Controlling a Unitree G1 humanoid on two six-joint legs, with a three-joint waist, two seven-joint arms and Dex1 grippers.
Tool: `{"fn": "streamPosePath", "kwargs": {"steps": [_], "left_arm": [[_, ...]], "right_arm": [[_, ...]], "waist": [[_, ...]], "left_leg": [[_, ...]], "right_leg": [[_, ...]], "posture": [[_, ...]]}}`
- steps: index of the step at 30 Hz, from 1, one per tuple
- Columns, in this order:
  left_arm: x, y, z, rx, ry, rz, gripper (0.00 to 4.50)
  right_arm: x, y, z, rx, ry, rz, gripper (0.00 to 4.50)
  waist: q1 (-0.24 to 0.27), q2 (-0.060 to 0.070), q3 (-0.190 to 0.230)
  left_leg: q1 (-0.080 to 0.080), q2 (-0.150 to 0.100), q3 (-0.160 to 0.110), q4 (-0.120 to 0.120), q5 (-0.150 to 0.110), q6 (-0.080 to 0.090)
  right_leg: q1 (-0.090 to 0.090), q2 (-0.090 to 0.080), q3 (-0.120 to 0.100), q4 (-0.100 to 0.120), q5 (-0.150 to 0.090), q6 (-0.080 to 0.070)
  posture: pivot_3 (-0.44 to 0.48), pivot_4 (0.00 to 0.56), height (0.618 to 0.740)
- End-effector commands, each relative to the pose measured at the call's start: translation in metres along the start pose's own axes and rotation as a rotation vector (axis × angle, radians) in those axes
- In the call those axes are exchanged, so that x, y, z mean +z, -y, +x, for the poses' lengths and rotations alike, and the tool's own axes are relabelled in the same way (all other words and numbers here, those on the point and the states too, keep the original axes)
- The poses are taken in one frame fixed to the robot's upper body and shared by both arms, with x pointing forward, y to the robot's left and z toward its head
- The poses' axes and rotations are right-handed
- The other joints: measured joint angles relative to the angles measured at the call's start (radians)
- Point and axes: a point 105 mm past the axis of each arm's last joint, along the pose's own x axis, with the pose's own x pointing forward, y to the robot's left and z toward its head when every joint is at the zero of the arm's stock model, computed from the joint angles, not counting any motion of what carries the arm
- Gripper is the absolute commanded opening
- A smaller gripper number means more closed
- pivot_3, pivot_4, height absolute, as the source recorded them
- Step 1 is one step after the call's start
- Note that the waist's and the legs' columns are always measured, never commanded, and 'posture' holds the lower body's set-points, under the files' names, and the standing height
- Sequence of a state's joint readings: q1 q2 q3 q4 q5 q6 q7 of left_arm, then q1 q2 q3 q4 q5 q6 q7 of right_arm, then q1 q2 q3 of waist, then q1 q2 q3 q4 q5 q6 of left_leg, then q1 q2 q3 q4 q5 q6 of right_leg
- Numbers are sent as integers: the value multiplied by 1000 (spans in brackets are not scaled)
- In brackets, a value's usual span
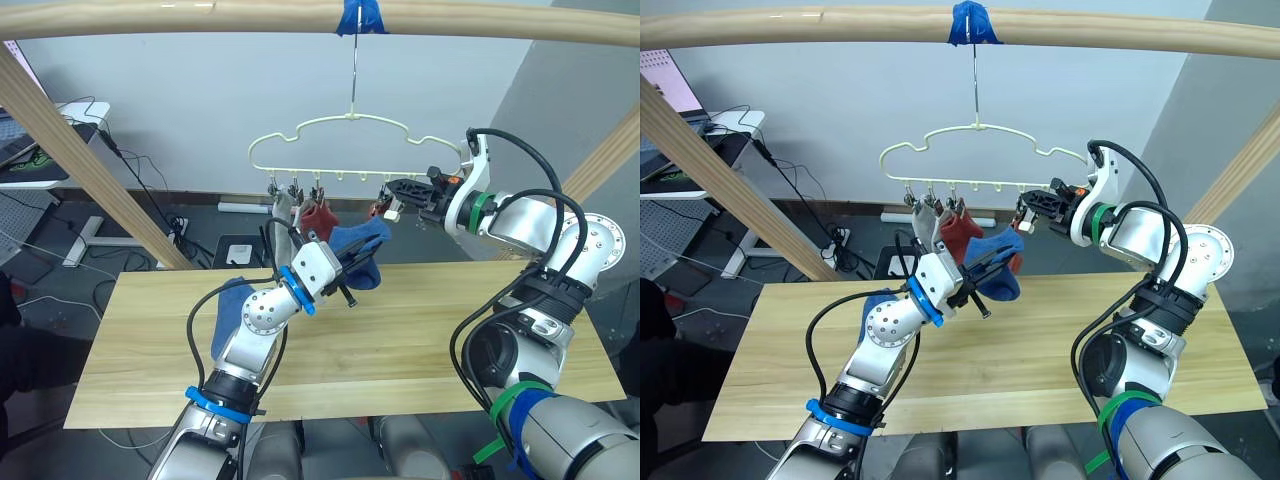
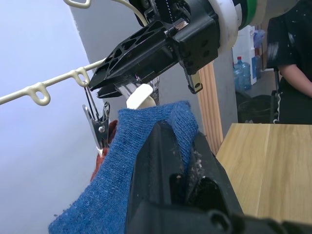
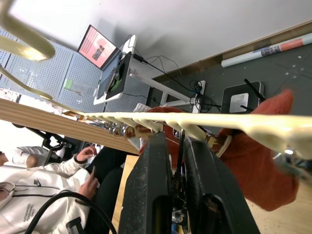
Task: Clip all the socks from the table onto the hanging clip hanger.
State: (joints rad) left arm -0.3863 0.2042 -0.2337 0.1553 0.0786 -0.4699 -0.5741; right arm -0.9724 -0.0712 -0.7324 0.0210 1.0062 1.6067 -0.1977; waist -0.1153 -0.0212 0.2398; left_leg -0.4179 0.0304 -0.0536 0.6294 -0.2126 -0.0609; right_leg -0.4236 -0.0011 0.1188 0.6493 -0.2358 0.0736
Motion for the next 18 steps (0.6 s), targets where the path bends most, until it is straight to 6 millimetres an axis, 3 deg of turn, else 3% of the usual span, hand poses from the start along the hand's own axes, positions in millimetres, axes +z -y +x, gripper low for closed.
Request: {"fn": "streamPosePath", "kwargs": {"steps": [1,18], "left_arm": [[11,-4,5,15,60,19,16],[8,-5,14,1,65,30,16]], "right_arm": [[5,-18,-3,66,15,-37,39],[-1,-19,-4,64,-5,-53,39]], "waist": [[-2,0,0],[-7,0,0]], "left_leg": [[0,0,0,0,0,0],[0,0,0,0,0,0]], "right_leg": [[0,0,0,0,0,0],[0,0,0,0,0,1]], "posture": [[-96,231,740],[-99,215,740]]}}
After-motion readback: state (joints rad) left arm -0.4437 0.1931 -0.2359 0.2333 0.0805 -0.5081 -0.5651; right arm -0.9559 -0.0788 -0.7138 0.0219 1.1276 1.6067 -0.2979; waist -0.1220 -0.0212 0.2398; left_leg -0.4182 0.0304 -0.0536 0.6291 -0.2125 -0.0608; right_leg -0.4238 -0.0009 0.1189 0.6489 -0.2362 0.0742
